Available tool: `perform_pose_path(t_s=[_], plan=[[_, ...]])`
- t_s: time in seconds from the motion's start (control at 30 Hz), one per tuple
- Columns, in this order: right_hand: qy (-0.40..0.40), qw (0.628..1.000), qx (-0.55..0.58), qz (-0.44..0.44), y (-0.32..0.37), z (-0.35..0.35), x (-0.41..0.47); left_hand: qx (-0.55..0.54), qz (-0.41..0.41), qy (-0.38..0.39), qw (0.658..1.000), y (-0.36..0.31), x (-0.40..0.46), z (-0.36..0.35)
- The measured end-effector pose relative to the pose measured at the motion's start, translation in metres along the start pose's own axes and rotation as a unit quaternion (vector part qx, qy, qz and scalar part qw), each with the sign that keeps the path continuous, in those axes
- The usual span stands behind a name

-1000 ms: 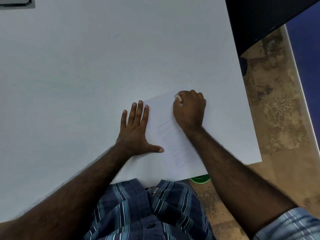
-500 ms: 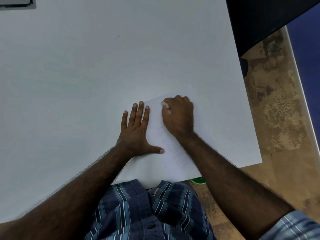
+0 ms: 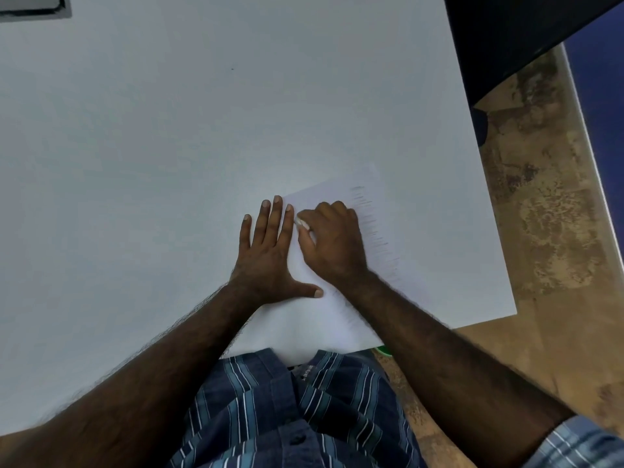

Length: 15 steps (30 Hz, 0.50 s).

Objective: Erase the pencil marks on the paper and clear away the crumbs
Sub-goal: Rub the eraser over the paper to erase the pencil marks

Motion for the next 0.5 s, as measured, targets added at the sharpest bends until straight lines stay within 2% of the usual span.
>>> perform_pose_path(t_s=[0.07, 0.17, 0.27, 0.5], plan=[[-0.026, 0.999, -0.017, -0.018, -0.013, 0.009, 0.003, 0.001, -0.001, 0.001, 1.0, 0.0, 0.0, 0.0], [-0.086, 0.991, -0.043, -0.09, -0.041, 0.029, 0.011, -0.001, -0.003, 0.0, 1.0, -0.001, -0.001, 0.002], [-0.107, 0.986, -0.006, -0.128, -0.055, 0.037, 0.01, -0.005, 0.0, -0.002, 1.0, -0.002, -0.002, 0.004], [-0.077, 0.992, 0.034, -0.097, -0.046, 0.031, -0.017, -0.024, 0.007, -0.031, 0.999, -0.003, 0.004, 0.018]])
Point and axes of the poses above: each hand's wrist, its own x-axis towards the middle knuckle, its own z-axis out of the back of the hand, y = z × x, the point moved 7 cm from there along x, towards the middle knuckle, and after that the axes turned 10 degrees about z, right-handed, at the moved point
